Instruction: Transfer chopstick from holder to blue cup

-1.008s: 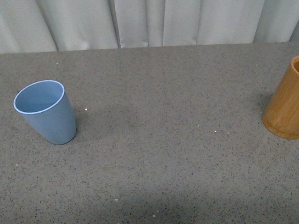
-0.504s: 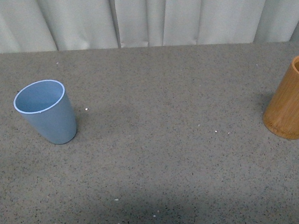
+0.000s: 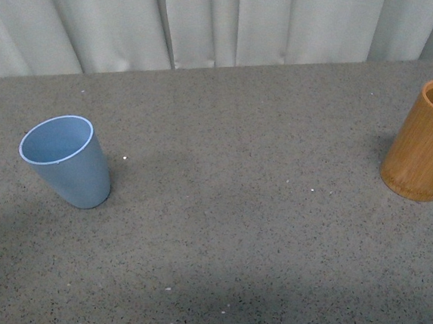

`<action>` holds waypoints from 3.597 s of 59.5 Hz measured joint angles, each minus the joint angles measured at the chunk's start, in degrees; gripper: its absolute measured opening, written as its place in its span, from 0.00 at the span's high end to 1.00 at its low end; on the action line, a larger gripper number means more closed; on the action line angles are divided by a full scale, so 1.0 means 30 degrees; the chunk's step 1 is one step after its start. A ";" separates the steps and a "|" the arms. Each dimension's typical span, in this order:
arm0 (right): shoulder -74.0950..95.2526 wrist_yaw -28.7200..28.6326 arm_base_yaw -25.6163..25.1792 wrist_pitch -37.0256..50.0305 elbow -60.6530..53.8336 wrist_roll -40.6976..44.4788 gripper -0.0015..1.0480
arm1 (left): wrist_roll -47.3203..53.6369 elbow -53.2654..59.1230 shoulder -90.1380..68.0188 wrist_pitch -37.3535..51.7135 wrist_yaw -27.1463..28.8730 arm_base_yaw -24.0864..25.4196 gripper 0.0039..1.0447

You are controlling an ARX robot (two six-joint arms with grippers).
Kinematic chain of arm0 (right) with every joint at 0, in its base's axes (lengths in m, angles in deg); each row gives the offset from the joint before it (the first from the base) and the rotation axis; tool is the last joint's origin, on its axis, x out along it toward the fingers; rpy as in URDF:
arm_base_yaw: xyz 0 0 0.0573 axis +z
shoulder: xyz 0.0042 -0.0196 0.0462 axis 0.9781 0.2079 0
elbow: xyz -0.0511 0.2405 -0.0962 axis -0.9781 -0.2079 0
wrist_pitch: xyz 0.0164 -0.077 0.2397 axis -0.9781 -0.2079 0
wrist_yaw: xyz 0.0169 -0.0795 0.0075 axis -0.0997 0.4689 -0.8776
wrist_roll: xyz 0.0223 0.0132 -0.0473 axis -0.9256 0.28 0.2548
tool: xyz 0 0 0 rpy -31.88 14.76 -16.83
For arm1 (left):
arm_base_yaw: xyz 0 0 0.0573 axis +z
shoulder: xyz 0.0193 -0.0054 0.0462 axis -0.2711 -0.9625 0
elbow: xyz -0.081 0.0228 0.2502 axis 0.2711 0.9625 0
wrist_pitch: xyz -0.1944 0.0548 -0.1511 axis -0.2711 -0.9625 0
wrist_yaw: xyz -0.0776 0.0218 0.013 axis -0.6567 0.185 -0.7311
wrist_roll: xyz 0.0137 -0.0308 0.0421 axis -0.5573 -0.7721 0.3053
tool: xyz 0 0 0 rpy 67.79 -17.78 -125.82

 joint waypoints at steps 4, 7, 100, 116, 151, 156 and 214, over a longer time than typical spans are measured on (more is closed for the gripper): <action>0.0000 0.0000 0.0000 0.0000 0.0000 0.0007 0.09 | -0.0117 -0.0532 -0.0583 -0.0189 0.0204 -0.0364 0.06; 0.0000 0.0000 0.0000 0.0000 0.0000 0.0000 0.09 | -0.0211 -0.0801 -0.0940 -0.0284 0.0233 -0.0481 0.06; 0.0000 0.0000 0.0000 0.0000 0.0000 0.0000 0.09 | -0.1894 -0.3657 -0.6645 -0.0699 0.0131 -0.0423 0.06; 0.0000 0.0000 0.0000 0.0000 0.0000 0.0000 0.09 | -0.2113 -0.3803 -0.7074 -0.0699 0.0007 -0.0423 0.06; 0.0000 -0.0007 0.0000 0.0000 0.0000 0.0007 0.09 | -0.2266 -0.3971 -0.7351 0.0532 -0.0561 -0.0933 0.61; 0.0000 0.0000 0.0000 0.0000 0.0000 0.0000 0.09 | -0.2302 -0.3956 -0.7271 0.0699 -0.0765 -0.0962 0.75; 0.0000 0.0000 0.0000 0.0000 0.0000 0.0000 0.09 | 0.4554 -0.7176 -0.7300 -0.0743 -0.4357 -0.4881 0.97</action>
